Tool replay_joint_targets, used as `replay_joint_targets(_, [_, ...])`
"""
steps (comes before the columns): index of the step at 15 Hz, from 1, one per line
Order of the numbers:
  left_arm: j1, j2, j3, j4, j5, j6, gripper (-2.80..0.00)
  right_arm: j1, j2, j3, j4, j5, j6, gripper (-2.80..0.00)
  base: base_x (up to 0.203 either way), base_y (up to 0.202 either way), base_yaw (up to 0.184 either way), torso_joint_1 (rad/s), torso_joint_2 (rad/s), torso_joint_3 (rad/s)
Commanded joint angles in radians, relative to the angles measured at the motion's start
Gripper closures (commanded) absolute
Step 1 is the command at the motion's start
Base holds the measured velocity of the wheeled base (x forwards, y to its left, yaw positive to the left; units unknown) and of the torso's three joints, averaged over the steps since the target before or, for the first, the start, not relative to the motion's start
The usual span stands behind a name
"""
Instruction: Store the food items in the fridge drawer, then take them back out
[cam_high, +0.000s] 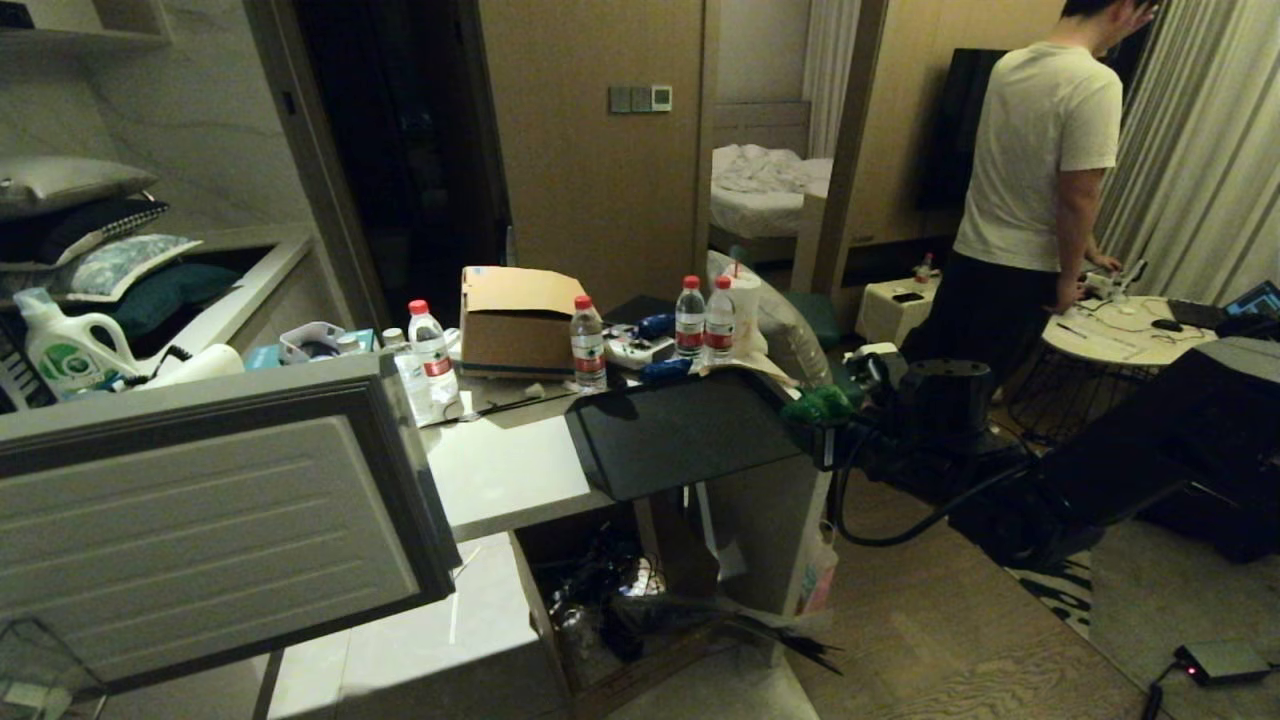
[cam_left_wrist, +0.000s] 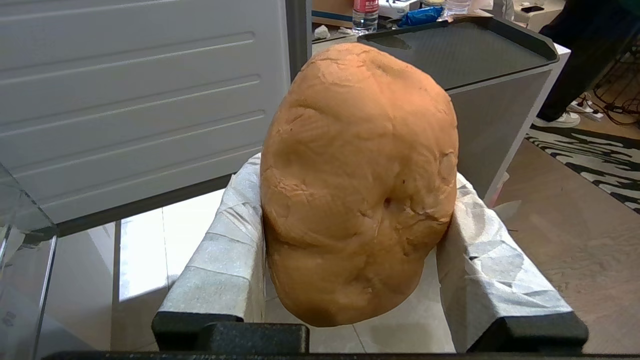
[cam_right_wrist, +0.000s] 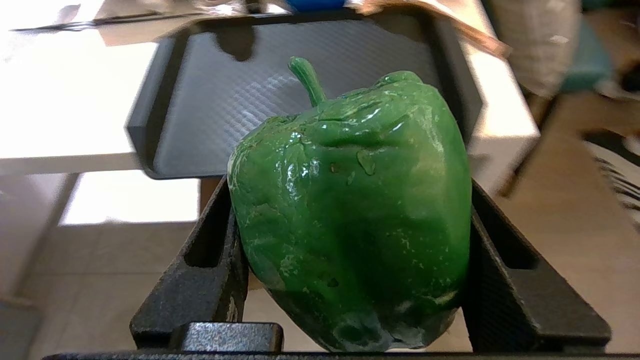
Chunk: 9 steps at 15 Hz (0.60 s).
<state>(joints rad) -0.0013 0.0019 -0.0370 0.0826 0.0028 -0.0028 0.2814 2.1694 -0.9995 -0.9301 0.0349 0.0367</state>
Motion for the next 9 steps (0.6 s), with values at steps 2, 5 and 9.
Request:
replay_joint_targets(2, [0.000, 0.000, 0.000, 0.000, 0.000, 0.000, 0.00, -0.036, 0.091, -0.044, -0.108, 0.014, -0.003, 0.00, 0.000, 0.000, 0.000, 0.000, 0.00, 0.000])
replay_joint_targets(5, [0.000, 0.000, 0.000, 0.000, 0.000, 0.000, 0.00, -0.065, 0.150, -0.115, -0.137, 0.016, -0.004, 0.00, 0.000, 0.000, 0.000, 0.000, 0.00, 0.000])
replay_joint_targets(9, [0.000, 0.000, 0.000, 0.000, 0.000, 0.000, 0.00, -0.082, 0.188, -0.179, -0.134, 0.025, -0.001, 0.00, 0.000, 0.000, 0.000, 0.000, 0.00, 0.000])
